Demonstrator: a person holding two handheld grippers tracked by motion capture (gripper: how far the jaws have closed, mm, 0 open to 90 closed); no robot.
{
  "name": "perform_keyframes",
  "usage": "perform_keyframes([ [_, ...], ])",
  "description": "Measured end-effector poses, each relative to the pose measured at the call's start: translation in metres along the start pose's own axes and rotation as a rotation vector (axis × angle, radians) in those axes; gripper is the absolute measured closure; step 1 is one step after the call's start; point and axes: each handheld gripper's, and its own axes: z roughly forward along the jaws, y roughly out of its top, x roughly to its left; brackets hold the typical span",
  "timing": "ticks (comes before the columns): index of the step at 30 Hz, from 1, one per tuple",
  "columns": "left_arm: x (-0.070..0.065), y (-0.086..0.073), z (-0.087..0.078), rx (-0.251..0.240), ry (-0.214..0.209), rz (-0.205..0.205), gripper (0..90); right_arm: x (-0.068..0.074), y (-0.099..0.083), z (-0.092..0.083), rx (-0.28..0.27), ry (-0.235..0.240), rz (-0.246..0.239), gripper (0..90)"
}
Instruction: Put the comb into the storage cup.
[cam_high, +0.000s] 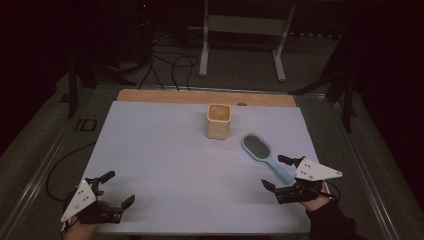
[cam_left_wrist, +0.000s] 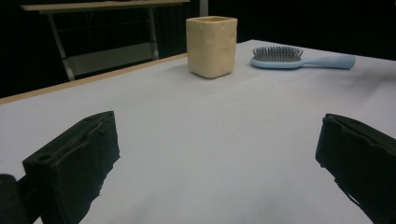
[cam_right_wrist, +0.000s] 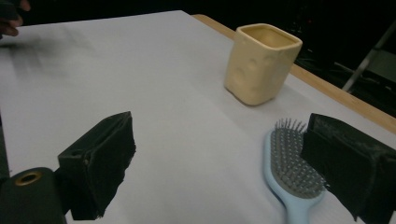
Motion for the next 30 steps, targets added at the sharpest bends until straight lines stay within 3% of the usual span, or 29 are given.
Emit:
perform_keyframes([
  [20,0.002,0.0,0.001,-0.008,0.007,-0.006,0.0,-0.05,-0.029,0.016,0.073,-0.089,0.127,10.3],
  [30,0.002,0.0,0.0,-0.007,0.012,-0.006,0.0,-0.074,-0.055,0.027,0.152,-0.144,0.205,22.2],
])
